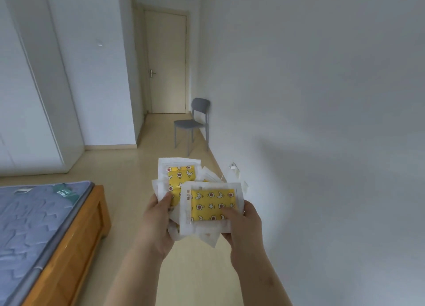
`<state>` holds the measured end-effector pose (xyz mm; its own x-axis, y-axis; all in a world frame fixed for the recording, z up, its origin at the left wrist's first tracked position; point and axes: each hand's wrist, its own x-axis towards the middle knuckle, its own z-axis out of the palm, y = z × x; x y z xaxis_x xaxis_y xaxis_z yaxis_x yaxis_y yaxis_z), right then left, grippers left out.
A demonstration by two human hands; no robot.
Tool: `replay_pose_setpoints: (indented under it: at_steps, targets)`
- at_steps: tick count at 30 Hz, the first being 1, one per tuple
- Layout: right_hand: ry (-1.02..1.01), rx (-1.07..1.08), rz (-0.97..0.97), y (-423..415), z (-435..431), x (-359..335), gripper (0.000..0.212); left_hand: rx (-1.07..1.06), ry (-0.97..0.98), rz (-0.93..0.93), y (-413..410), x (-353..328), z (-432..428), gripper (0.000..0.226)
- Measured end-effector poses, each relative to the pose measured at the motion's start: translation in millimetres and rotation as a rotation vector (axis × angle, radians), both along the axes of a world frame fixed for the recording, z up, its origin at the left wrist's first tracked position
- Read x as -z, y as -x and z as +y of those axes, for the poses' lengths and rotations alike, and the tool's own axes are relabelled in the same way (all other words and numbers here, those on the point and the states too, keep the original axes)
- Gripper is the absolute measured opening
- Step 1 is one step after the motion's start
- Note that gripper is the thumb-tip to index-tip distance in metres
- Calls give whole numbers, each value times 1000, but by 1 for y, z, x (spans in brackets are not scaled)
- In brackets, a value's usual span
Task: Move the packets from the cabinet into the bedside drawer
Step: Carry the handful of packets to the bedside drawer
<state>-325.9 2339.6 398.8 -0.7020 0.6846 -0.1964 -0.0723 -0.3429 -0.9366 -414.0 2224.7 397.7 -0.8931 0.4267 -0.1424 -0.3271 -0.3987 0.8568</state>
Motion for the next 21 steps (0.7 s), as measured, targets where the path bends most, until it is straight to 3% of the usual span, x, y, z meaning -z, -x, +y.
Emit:
replay_pose_setpoints:
  at_steps: [9, 21]
  targets:
    - [-57, -252, -87, 199, 41, 10, 18, -292, 52, -32, 162, 2, 25, 20]
    - [-104, -323, -67, 452, 18, 3, 19, -294, 67, 20, 409, 8, -6, 28]
